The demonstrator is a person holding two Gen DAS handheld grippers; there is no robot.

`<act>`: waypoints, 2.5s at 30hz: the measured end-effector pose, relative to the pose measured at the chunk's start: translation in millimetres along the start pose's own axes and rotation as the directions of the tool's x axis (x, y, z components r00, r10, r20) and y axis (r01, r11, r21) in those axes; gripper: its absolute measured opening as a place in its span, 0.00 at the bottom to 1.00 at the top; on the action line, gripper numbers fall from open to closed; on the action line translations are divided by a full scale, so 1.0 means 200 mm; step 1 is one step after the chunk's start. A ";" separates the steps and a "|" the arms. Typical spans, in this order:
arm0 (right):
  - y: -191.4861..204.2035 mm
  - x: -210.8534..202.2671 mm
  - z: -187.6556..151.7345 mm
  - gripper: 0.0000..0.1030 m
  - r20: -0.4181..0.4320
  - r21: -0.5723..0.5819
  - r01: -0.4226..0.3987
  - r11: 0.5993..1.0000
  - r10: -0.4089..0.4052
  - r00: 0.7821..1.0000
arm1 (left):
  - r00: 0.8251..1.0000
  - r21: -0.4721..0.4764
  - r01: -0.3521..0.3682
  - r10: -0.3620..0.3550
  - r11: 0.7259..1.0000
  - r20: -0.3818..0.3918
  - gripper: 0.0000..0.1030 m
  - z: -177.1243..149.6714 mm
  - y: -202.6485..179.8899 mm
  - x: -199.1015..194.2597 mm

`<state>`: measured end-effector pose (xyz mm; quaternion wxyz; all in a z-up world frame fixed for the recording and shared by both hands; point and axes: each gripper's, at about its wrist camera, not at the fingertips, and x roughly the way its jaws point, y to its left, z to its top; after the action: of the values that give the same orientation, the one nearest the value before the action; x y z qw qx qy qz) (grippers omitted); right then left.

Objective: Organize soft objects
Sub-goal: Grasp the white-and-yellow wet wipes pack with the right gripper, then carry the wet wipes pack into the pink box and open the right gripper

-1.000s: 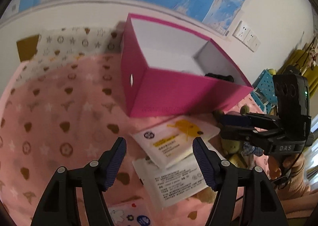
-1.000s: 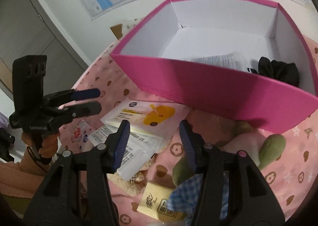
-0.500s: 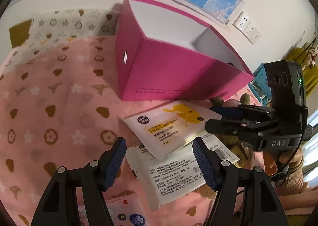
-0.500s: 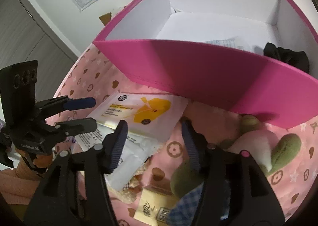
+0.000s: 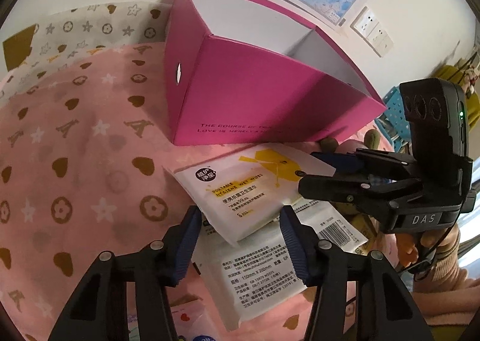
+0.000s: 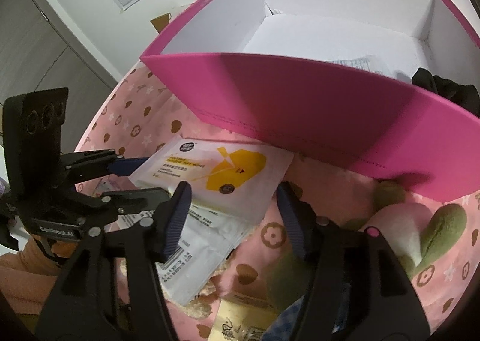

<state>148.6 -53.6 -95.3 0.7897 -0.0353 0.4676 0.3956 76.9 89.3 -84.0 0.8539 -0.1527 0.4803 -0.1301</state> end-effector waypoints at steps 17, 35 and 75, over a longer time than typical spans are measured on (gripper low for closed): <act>-0.04 -0.01 0.00 0.15 0.036 0.029 0.011 1.000 -0.012 0.999 | 1.000 0.009 -0.018 0.018 1.000 0.013 0.49 0.01 0.01 -0.01; -0.01 -0.18 -0.09 0.09 0.145 0.010 -0.059 0.998 0.057 0.988 | 0.996 0.051 0.003 -0.007 0.999 0.085 0.48 -0.05 -0.08 -0.13; -0.21 -0.60 0.25 0.09 0.394 0.009 0.010 1.000 -0.013 0.919 | 0.967 0.227 -0.108 0.049 0.968 0.251 0.48 0.51 -0.40 -0.16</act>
<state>181.3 -131.4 12.0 0.8700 0.0450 0.3003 0.3885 142.0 41.4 21.0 0.9230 -0.0445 0.3584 -0.1332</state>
